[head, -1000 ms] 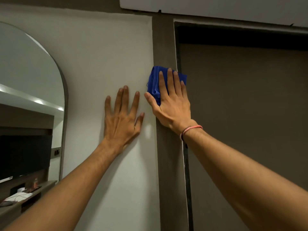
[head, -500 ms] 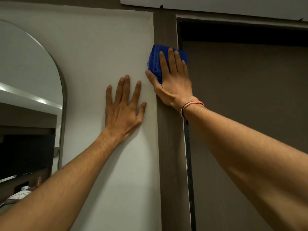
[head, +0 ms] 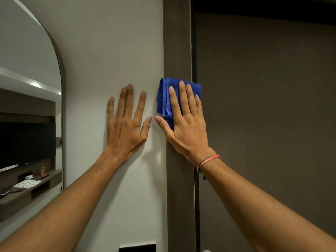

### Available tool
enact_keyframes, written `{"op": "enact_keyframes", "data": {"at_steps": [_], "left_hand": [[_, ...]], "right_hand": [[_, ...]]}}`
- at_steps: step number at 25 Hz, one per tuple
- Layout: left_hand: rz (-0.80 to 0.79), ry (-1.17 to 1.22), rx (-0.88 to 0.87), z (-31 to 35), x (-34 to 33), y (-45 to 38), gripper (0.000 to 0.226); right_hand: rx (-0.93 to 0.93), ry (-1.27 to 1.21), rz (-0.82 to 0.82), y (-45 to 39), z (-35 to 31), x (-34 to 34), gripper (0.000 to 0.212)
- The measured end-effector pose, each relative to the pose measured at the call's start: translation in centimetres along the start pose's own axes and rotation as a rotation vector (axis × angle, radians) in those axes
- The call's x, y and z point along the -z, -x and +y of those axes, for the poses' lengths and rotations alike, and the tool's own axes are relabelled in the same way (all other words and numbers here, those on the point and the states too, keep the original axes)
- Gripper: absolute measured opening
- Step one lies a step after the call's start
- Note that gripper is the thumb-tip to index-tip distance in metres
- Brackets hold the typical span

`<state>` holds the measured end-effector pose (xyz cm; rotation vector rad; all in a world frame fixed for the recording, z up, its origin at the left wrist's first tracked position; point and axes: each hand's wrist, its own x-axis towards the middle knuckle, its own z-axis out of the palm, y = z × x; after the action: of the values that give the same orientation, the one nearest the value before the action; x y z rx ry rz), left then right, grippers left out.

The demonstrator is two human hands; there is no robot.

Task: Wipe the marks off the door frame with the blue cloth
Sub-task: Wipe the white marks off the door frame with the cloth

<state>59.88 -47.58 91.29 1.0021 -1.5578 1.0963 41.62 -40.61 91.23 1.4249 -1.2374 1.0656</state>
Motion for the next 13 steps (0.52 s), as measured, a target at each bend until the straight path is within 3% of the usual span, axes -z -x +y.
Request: {"op": "enact_keyframes", "data": {"at_steps": [13], "left_hand": [[0.005, -0.019, 0.009, 1.0, -1.6, 10.3, 0.073]], "right_hand": [[0.011, 0.061, -0.176, 19.3, -1.7, -2.3, 0.085]]}}
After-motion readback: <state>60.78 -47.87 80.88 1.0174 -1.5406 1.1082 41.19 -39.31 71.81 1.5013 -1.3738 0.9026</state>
